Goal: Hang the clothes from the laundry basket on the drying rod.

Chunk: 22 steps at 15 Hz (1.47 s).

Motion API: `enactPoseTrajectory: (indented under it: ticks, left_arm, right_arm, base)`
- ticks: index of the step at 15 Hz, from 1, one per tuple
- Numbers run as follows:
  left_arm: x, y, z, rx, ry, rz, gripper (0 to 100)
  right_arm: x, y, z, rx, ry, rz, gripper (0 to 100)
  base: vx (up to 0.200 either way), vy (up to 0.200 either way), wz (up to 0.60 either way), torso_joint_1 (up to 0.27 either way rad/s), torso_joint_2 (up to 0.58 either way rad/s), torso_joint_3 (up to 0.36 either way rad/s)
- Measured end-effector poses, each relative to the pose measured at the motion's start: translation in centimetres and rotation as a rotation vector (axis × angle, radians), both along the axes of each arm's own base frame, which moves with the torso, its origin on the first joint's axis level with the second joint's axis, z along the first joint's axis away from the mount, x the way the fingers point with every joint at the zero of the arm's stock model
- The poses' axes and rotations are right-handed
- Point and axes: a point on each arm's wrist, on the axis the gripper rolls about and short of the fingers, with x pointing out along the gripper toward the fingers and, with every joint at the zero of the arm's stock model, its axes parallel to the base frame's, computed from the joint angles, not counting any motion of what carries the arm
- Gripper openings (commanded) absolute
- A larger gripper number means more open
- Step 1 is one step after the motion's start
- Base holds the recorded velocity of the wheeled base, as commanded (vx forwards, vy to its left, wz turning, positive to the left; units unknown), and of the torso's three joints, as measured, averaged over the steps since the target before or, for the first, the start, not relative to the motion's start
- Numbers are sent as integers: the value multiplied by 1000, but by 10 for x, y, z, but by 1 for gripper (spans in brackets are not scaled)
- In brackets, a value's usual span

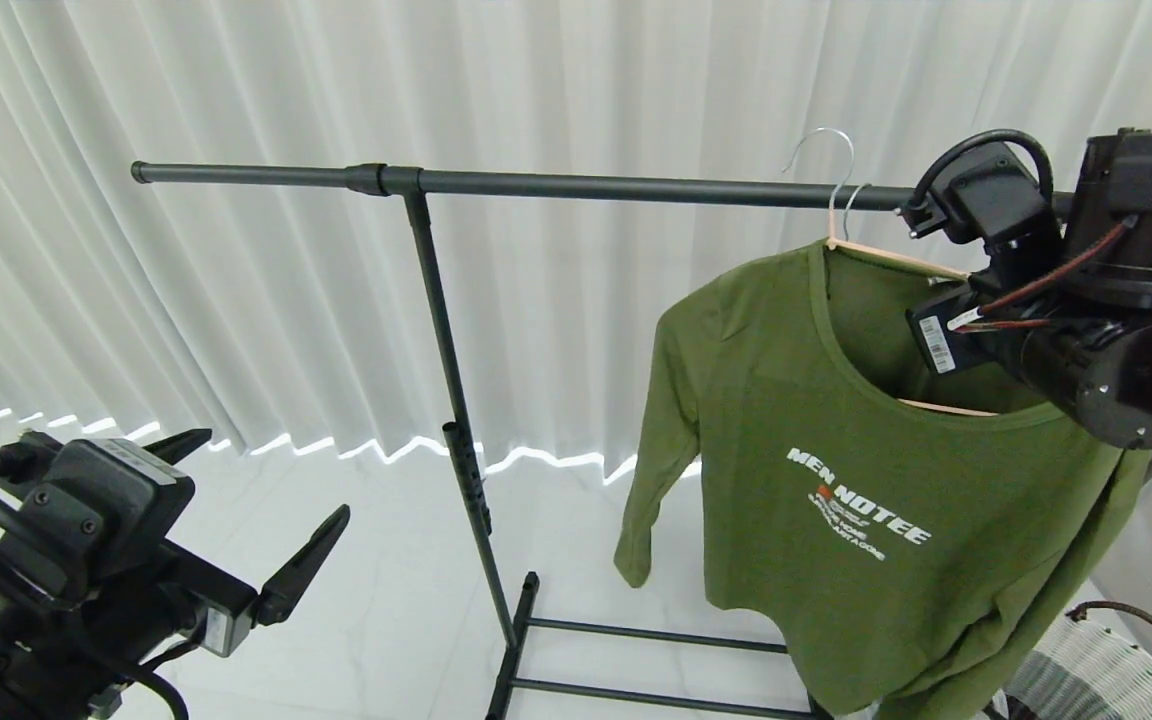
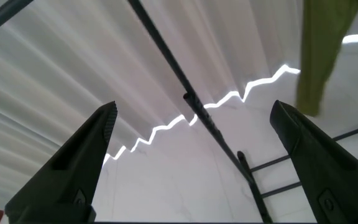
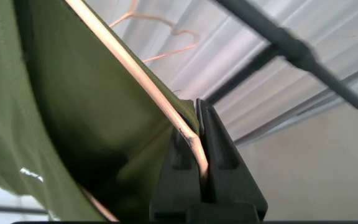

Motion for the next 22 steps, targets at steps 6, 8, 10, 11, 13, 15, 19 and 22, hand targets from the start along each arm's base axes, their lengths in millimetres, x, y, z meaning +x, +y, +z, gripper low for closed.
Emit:
enactPoseTrajectory:
  ticks: [6, 8, 10, 11, 13, 15, 19, 22]
  left_arm:
    - [0, 0, 0, 1, 1, -3, 100]
    - [1, 0, 0, 3, 2, 0, 100]
    - [1, -1, 0, 4, 3, -3, 100]
    - [1, -1, 0, 4, 2, -3, 100]
    - [1, -1, -1, 5, 5, -3, 100]
    - [0, -1, -1, 18, 3, -11, 100]
    - [-1, -5, -3, 25, 10, -39, 100]
    - [-4, -4, -8, 46, 23, -42, 100]
  right_arm:
    - [4, -7, 0, -1, -6, -63, 0]
    - [6, -7, 0, 5, -13, -71, 0]
    - [9, -8, -1, 9, -19, -84, 0]
    - [10, -9, -1, 10, -21, -91, 0]
    - [13, -10, -3, 7, -18, -98, 0]
    - [15, -13, -4, 6, -16, -110, 0]
    - [21, -13, -11, -15, 0, -174, 0]
    - [28, -10, -17, -27, 2, -222, 0]
  base:
    - [0, 0, 0, 0, 0, 0]
    - [200, 0, 0, 5, 7, 0]
    - [200, 0, 0, -12, 0, 2]
    - [200, 0, 0, 2, 7, 12]
    - [200, 0, 0, 15, 2, 2]
    - [100, 0, 0, -4, 1, 9]
    - [0, 0, 0, 0, 0, 0]
    - [0, 0, 0, 0, 0, 0]
